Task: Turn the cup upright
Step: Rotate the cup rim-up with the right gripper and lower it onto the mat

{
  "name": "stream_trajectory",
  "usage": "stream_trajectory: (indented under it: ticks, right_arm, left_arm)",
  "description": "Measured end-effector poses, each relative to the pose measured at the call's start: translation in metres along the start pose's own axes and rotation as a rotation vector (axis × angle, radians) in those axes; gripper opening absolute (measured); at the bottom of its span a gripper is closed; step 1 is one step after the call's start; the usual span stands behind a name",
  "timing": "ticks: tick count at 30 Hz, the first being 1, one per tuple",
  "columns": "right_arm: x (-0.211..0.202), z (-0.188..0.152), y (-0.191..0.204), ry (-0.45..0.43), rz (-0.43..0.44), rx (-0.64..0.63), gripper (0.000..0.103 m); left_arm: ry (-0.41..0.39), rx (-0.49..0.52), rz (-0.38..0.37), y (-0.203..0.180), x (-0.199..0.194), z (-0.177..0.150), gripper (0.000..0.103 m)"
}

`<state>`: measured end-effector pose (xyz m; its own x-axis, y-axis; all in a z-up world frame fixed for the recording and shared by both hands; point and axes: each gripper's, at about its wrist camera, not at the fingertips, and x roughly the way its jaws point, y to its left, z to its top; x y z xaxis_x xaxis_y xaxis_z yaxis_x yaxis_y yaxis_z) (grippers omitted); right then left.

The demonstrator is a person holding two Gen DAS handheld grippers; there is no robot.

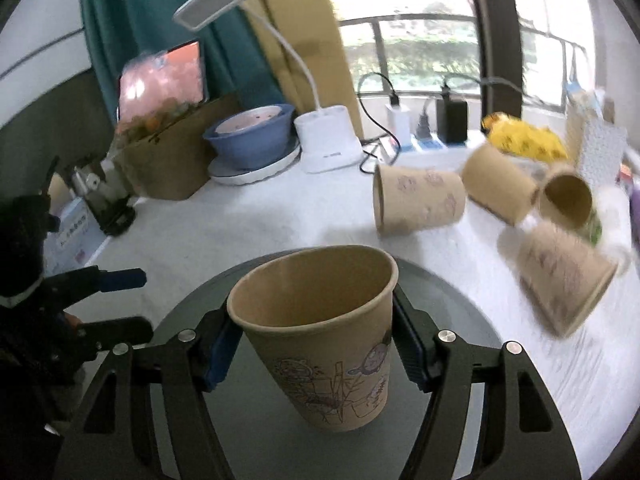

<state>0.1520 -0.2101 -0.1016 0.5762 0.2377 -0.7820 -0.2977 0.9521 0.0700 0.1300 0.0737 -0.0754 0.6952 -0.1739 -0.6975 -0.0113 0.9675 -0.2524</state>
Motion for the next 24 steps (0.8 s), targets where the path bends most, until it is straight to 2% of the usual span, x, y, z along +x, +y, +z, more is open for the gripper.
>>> stream_trajectory:
  ticks: [3,14,24]
  right_arm:
    - [-0.008,-0.008,-0.002,-0.042,0.014,0.024,0.071]
    - [-0.017,-0.017,-0.006,-0.080,0.004,0.008,0.074]
    - [-0.022,-0.028,-0.008,-0.030,-0.039,0.000,0.079]
  left_arm:
    - [-0.009,0.004,0.003,-0.007,0.003,0.005,0.096]
    - [-0.009,0.011,-0.006,-0.021,0.011,0.012,0.096]
    - [-0.020,0.035,-0.012,-0.031,0.006,0.009,0.096]
